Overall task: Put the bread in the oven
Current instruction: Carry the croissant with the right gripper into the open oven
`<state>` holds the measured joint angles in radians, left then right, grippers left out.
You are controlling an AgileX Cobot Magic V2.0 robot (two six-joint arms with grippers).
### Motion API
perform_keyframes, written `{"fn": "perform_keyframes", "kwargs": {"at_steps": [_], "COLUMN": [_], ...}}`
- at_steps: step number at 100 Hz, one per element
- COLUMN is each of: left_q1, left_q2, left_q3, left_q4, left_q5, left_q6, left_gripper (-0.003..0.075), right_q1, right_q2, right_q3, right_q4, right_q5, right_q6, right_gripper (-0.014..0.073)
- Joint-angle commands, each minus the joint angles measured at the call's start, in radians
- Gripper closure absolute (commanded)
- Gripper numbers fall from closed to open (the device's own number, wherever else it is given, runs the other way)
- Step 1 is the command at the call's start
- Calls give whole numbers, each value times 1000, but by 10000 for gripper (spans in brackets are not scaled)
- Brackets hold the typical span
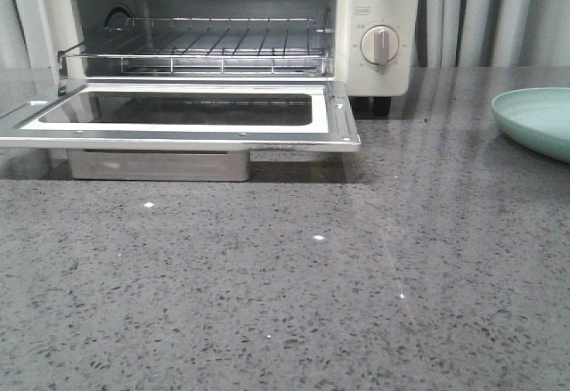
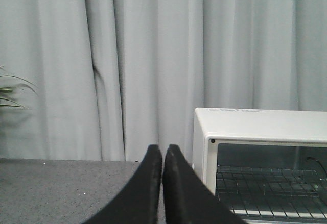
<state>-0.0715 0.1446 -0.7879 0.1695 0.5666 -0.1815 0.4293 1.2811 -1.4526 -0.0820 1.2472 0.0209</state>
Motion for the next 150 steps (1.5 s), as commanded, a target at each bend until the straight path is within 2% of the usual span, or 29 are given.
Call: {"fn": "perform_keyframes", "kwargs": {"at_steps": [1,24,40,55,90,130,150], "left_q1": [12,10,10,10,10,10,10], "left_q2": [17,17,17,17,17,17,17], "left_q3": [-26,-26,-26,-26,-26,-26,-26], "left_q4": [-12,-31,-33,-33,-39,-39,-39], "left_q5": [-89,-89,-89,-89,-83,-82,-81], "left_q6": [-10,-10,-10,-10,-10,-10,-10], "left_gripper": [741,741,741,741,741,741,741], "right_q1": [73,282,377,430,439,434,402], "right_q2": [-38,12,97,206,406,532,560], "right_q3": [-33,-46,-106,-205,-396,-411,-411], "right_q4": [4,4,-2,-114,-326,-590,-613], "right_q5": [22,-58,-123,-144,-246,-405,-462], "right_q6": [-21,-21,-104,-106,-106,-104,-104], "right_gripper": [662,662,662,662,662,662,662]}}
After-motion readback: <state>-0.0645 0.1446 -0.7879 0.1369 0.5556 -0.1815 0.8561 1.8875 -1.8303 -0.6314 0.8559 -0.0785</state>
